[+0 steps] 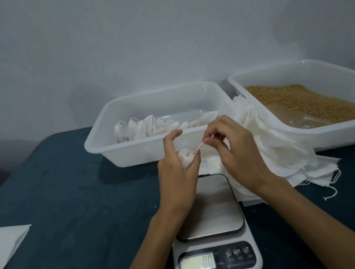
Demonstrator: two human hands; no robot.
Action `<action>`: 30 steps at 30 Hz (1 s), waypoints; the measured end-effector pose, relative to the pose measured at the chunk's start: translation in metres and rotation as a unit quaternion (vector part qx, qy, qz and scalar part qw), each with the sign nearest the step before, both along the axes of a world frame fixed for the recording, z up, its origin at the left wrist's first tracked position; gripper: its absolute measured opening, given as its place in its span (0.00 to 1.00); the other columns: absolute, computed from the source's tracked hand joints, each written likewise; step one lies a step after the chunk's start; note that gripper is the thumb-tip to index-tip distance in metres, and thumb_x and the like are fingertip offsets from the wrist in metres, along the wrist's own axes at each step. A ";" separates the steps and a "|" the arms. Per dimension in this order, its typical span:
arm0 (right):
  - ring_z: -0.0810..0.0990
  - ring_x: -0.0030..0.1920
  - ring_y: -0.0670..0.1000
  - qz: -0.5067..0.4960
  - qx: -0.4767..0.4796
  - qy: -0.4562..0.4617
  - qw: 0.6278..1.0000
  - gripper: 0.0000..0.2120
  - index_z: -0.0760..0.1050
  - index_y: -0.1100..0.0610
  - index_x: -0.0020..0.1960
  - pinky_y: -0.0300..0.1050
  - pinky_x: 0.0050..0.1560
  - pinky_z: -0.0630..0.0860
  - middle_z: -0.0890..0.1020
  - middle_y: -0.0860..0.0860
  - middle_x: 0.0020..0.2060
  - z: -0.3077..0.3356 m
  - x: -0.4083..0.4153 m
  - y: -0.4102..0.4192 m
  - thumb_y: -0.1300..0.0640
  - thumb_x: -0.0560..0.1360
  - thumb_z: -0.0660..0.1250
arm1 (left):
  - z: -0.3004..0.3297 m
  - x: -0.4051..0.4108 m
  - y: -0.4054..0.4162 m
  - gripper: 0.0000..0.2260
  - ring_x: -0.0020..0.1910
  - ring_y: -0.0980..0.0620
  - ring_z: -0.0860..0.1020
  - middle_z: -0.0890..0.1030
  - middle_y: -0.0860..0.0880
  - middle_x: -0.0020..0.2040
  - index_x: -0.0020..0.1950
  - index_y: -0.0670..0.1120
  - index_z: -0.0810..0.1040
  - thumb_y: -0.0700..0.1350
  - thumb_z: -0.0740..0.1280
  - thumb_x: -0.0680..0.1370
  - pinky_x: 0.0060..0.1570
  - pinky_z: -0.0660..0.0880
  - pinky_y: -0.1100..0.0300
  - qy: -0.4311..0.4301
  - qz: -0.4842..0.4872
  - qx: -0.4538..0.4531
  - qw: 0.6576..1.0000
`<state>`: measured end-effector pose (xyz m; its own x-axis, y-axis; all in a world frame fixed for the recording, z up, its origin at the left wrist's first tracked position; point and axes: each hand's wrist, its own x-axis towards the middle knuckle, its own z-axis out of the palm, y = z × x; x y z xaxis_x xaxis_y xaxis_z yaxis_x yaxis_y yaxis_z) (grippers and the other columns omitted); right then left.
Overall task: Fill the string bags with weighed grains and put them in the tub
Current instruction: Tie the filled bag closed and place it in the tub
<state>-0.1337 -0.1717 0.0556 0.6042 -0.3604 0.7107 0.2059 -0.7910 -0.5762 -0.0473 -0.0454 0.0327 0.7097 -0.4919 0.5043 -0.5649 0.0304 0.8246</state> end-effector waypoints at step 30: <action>0.78 0.31 0.48 -0.158 0.189 -0.092 0.965 0.11 0.79 0.53 0.49 0.50 0.37 0.78 0.82 0.45 0.33 0.002 -0.015 -0.053 0.53 0.85 0.60 | 0.070 0.142 -0.078 0.08 0.53 0.43 0.82 0.85 0.41 0.53 0.54 0.39 0.85 0.44 0.71 0.81 0.57 0.77 0.52 -0.070 0.165 0.278 0.944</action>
<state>-0.1482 -0.2248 0.0574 0.2977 -0.7602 0.5775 0.1163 -0.5715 -0.8123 0.0947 -0.1232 0.1023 0.8161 -0.4716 0.3341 -0.5727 -0.5823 0.5770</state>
